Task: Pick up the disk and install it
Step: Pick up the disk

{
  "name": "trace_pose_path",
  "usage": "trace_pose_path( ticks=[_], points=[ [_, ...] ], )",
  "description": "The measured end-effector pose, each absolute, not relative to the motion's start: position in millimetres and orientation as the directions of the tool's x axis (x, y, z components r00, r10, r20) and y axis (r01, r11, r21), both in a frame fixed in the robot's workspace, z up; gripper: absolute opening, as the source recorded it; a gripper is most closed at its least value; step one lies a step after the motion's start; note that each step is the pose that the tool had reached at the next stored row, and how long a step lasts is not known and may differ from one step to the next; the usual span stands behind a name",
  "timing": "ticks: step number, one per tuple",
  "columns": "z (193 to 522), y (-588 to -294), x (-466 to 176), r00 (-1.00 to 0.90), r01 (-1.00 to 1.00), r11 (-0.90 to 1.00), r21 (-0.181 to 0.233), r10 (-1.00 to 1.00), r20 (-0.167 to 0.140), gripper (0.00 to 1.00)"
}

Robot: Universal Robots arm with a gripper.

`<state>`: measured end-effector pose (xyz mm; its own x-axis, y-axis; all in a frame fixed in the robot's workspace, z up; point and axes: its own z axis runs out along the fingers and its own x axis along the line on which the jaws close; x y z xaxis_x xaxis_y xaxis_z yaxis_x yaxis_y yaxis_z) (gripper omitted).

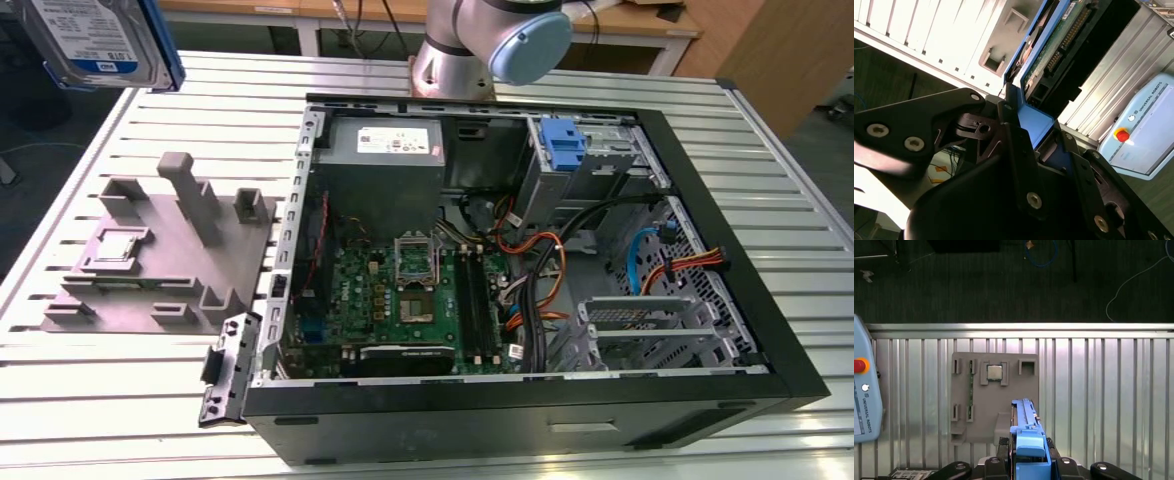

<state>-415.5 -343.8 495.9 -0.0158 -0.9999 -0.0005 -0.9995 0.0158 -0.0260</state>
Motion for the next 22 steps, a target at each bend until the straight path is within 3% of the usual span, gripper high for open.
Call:
trace_pose_path(
  ticks=[22],
  points=[
    [496,-344,-405,-0.016,-1.000,0.016,-0.026,-1.000,-0.001,0.37]
  ],
)
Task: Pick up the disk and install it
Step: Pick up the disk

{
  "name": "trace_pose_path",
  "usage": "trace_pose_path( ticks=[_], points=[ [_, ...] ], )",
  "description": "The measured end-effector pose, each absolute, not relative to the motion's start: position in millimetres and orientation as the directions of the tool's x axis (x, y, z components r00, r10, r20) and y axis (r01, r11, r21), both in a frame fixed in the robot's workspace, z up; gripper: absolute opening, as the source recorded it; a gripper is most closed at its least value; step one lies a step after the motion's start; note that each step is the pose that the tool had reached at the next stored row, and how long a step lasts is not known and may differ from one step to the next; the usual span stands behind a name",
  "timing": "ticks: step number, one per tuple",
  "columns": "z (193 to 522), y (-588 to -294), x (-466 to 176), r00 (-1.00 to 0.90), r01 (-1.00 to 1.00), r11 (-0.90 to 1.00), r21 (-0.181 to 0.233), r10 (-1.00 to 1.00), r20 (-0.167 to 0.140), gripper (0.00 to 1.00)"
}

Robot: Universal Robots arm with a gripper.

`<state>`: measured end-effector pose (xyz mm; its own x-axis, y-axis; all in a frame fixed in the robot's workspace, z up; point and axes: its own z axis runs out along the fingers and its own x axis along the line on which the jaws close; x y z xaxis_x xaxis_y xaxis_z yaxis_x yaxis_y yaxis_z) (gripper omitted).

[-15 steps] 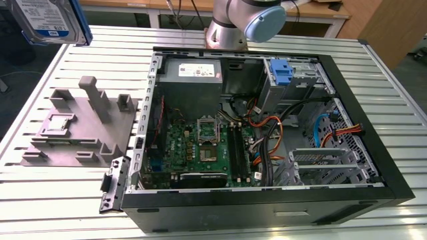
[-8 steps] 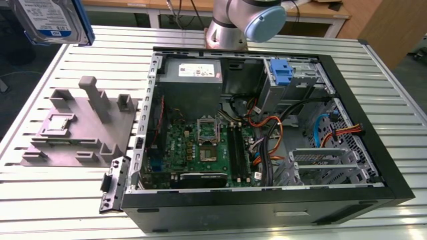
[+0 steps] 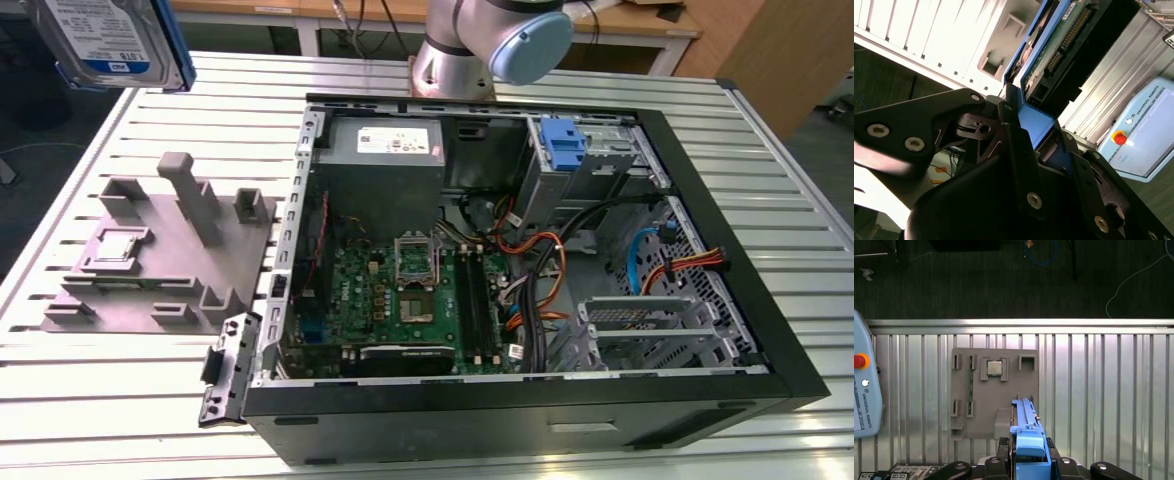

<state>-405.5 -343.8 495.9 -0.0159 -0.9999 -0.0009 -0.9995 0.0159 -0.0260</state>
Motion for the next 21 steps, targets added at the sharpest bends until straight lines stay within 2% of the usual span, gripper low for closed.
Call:
trace_pose_path(
  ticks=[21],
  points=[
    [495.9,-343.8,-397.2,-0.016,-1.000,0.016,-0.026,-1.000,-0.001,0.37]
  ],
)
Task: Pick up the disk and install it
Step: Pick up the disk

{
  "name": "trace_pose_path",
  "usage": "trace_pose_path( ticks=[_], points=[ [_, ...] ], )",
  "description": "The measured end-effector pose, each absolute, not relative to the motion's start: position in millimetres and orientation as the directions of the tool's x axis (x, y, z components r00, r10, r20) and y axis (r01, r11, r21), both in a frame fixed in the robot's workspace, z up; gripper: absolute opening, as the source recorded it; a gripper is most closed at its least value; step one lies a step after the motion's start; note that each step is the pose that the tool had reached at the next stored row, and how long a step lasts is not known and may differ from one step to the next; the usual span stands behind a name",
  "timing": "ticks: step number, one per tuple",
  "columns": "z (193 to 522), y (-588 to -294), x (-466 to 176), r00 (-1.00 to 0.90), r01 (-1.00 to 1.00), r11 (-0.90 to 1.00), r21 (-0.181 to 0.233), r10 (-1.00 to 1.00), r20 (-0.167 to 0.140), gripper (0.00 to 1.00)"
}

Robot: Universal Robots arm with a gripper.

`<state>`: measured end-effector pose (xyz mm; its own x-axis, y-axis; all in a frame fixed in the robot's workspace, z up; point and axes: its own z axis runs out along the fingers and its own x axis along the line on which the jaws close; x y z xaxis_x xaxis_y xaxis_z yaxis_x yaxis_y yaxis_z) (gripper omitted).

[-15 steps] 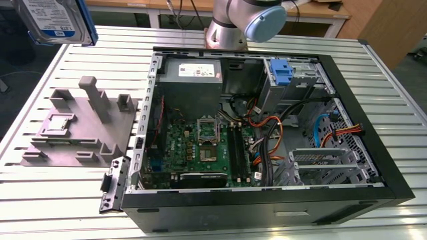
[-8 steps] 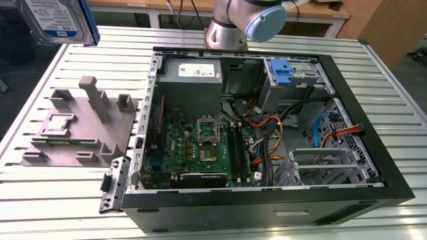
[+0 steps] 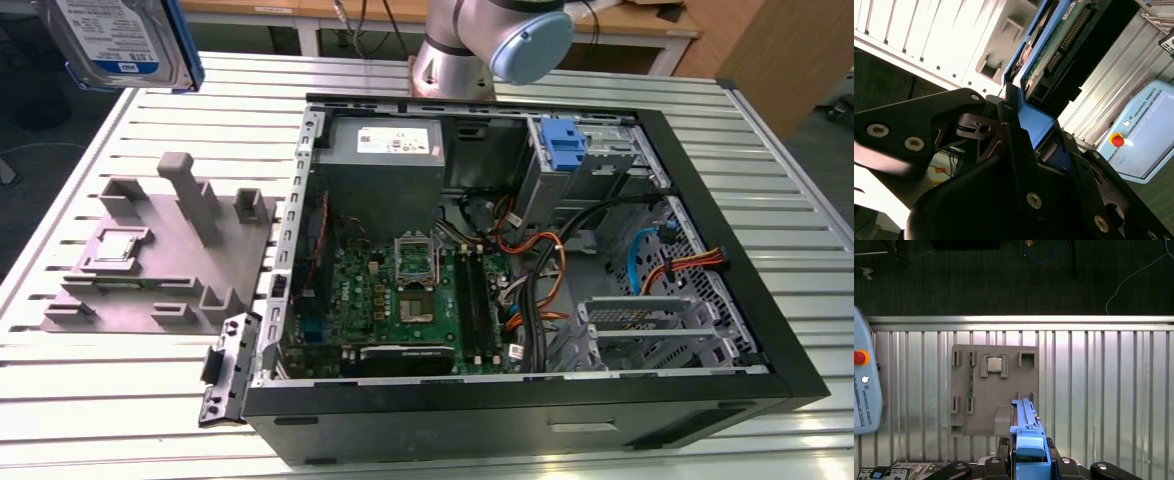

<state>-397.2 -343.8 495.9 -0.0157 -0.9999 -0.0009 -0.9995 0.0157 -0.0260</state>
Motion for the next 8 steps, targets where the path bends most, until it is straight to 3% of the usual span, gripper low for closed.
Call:
trace_pose_path(
  ticks=[8],
  points=[
    [495.9,-343.8,-392.6,-0.016,-1.000,0.016,-0.026,-1.000,-0.001,0.37]
  ],
)
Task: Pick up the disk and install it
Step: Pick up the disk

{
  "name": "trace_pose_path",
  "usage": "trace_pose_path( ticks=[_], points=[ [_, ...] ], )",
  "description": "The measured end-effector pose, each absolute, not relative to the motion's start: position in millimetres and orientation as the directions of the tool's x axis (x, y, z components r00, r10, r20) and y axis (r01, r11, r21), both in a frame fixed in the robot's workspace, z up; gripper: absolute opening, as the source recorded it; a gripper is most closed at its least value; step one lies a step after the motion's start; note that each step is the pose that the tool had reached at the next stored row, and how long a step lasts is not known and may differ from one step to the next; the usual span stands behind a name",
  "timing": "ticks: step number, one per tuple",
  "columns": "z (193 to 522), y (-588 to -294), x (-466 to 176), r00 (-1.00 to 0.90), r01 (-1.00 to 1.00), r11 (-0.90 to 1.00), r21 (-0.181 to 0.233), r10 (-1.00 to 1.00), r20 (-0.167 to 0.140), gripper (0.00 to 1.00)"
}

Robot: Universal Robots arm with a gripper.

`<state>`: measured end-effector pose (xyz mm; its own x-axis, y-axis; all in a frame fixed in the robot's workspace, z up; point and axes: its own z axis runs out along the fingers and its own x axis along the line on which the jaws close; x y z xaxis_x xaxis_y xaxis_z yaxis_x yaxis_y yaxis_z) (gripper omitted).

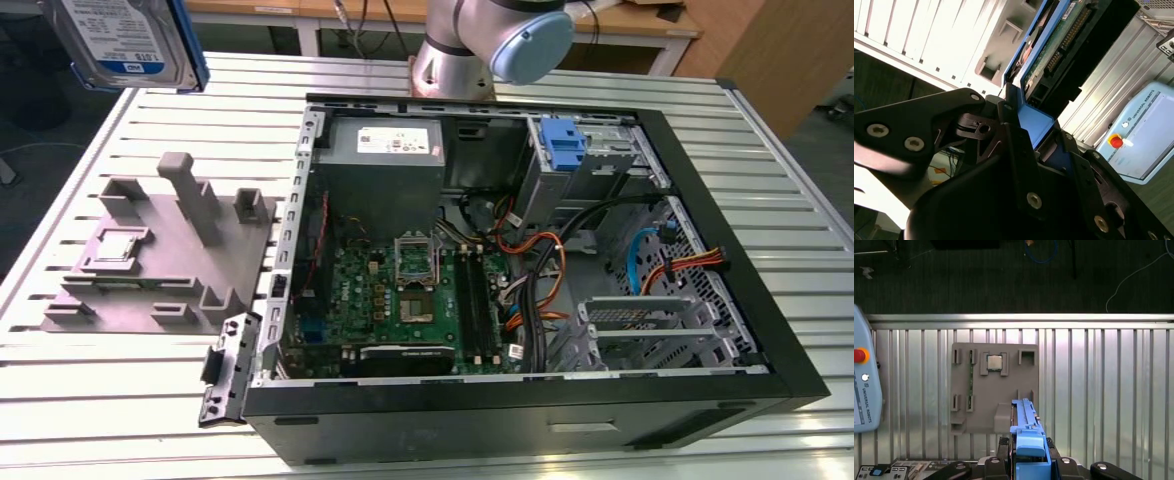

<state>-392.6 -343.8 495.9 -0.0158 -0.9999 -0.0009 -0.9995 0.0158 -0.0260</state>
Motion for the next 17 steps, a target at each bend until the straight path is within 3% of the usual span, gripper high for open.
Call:
trace_pose_path(
  ticks=[17],
  points=[
    [495.9,-343.8,-387.3,-0.016,-1.000,0.016,-0.026,-1.000,-0.001,0.37]
  ],
)
